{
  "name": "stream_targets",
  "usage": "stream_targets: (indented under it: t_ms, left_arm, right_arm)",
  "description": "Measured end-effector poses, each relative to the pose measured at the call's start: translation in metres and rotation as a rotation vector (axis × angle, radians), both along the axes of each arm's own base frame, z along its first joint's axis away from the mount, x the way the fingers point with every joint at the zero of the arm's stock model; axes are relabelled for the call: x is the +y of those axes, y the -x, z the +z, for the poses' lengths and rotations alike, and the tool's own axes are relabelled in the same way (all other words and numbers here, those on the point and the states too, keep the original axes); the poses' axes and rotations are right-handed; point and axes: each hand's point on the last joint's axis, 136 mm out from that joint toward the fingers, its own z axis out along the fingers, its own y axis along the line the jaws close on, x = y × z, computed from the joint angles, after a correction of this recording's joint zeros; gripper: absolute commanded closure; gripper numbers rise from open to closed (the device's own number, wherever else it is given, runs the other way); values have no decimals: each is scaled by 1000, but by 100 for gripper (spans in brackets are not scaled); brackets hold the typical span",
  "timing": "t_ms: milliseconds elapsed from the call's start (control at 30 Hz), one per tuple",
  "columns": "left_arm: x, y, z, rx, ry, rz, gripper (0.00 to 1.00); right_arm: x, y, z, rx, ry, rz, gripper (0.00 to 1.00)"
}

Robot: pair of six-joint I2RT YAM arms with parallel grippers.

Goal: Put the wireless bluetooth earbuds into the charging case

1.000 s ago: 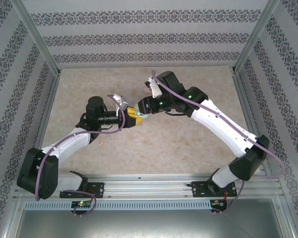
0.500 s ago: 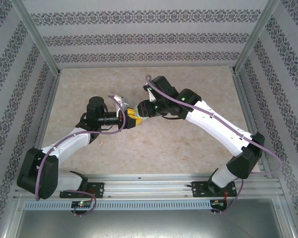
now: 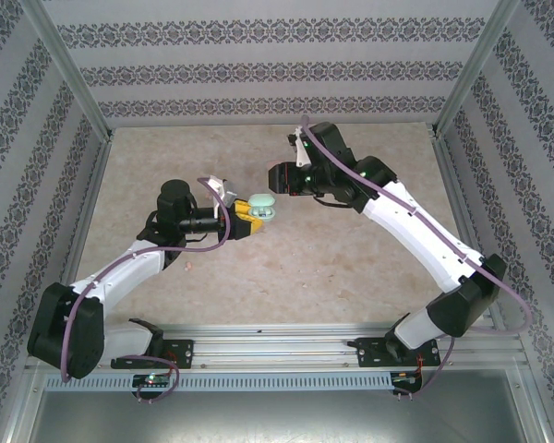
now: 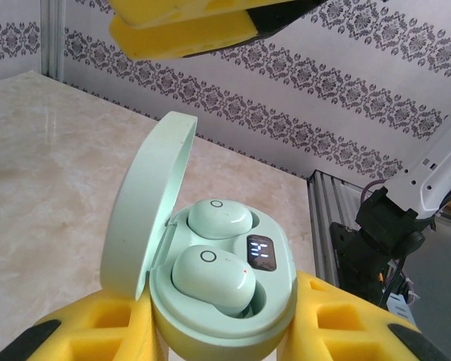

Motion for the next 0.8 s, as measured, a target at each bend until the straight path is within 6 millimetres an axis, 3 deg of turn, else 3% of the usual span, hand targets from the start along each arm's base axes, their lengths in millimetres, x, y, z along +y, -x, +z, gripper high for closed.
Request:
stream_targets:
  t_ms: [267, 567, 800]
  left_arm:
    - [0, 0, 0, 2, 1, 2, 88]
    - [-2, -7, -2, 33, 19, 13, 88]
    - [-2, -9, 2, 29, 31, 19, 88]
  right_arm:
    - [17, 3, -16, 71, -52, 51, 51]
    - [1, 11, -33, 148, -158, -2, 49]
    - [6, 15, -38, 187, -215, -3, 45]
